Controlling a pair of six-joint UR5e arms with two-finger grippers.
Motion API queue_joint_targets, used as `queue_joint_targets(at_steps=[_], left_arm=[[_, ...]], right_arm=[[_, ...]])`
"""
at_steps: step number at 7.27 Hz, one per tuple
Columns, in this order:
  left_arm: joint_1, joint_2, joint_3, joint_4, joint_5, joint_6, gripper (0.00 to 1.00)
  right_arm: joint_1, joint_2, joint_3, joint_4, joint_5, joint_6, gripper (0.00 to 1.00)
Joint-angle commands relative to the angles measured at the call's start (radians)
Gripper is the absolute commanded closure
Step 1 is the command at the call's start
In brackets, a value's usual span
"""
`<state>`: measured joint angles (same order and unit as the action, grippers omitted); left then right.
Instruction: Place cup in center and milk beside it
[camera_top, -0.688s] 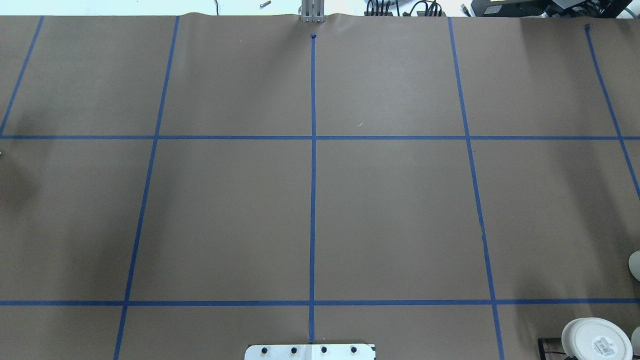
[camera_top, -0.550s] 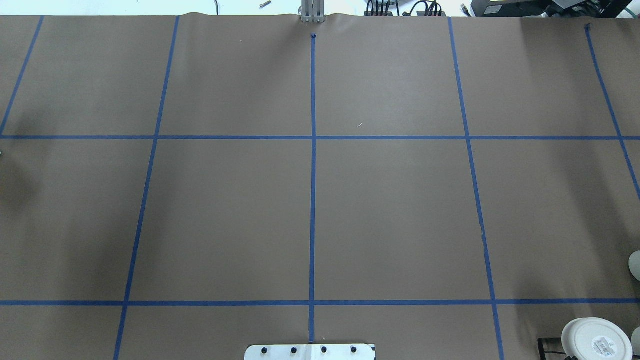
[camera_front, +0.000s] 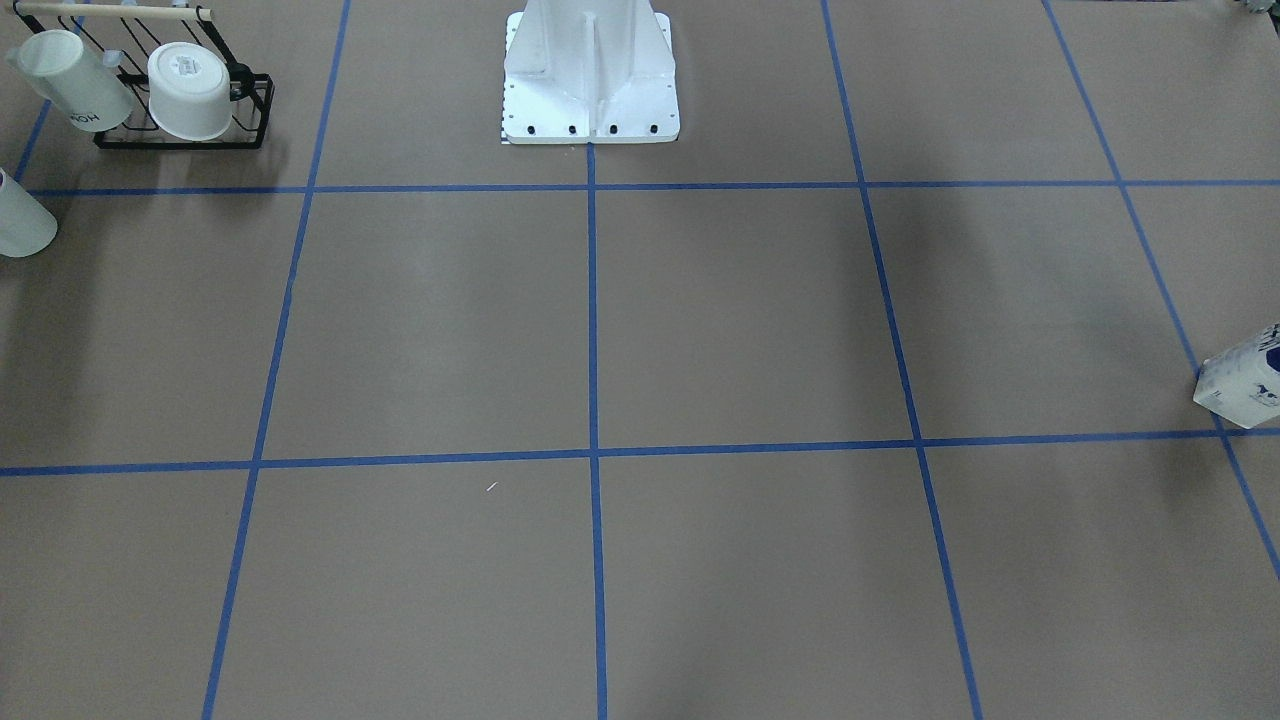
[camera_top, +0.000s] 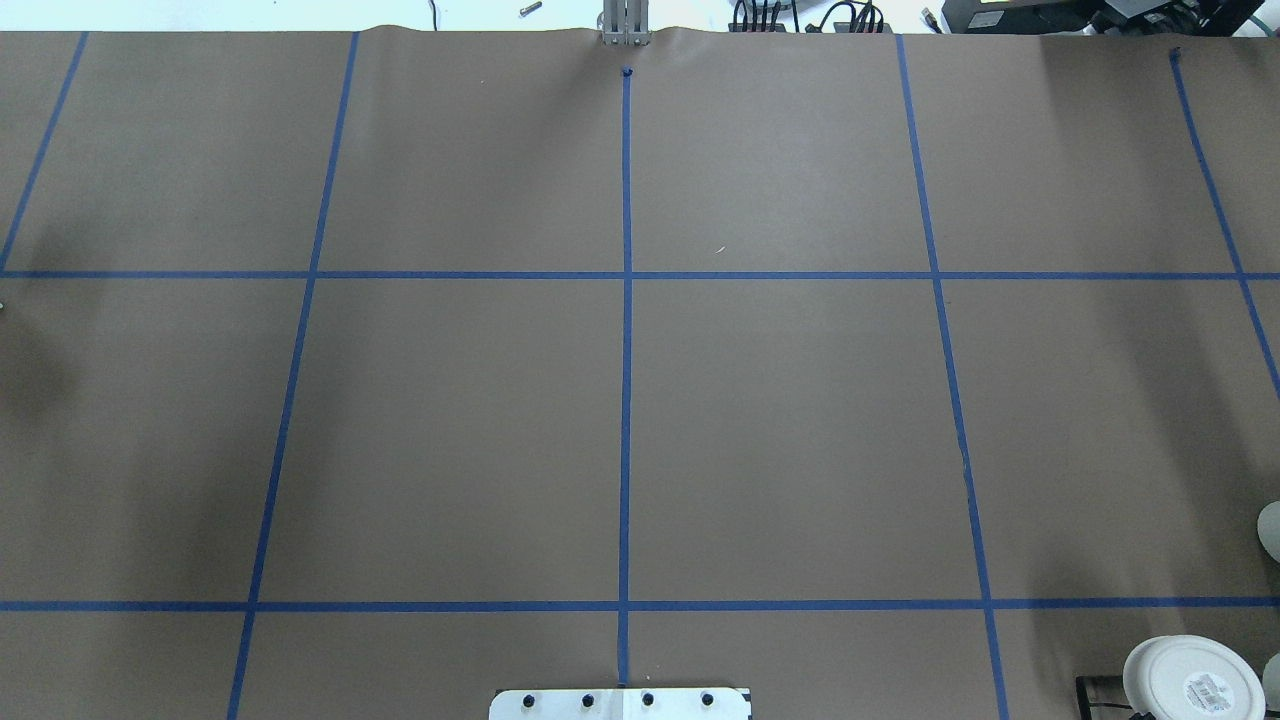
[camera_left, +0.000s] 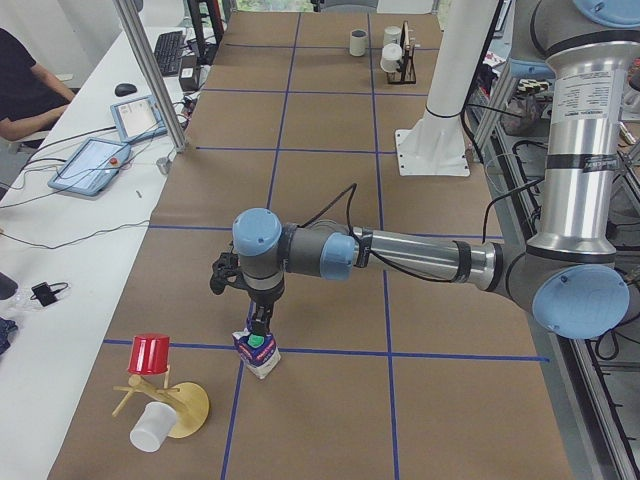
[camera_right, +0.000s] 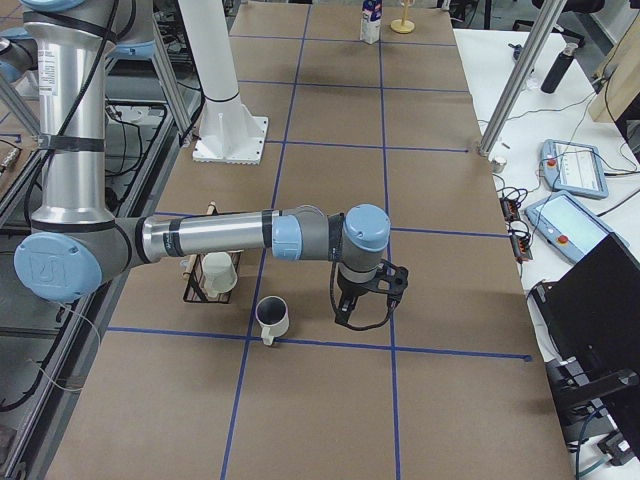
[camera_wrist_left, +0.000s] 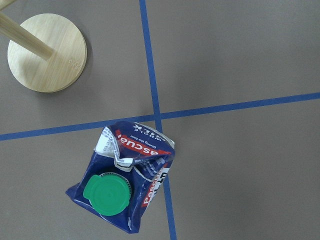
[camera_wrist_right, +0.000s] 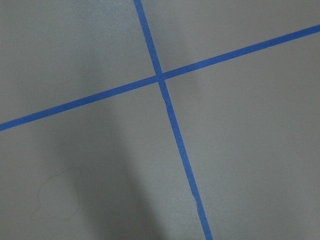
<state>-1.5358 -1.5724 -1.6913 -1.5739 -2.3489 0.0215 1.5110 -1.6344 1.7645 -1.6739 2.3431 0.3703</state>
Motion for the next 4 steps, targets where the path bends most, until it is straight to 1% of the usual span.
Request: queue_joint_targets(at_steps=[1,4], left_arm=[[0.0,0.002,-0.001,0.0,-0.007,0.0,0.01],[-0.001,0.002,0.007,0.0,-0.007,0.0,0.01]], right_arm=[[0.0,0.002,0.001,0.0,0.005,-0.001,0.0],[0.0,0.002,0.001,0.0,0.007,-0.001,0.0]])
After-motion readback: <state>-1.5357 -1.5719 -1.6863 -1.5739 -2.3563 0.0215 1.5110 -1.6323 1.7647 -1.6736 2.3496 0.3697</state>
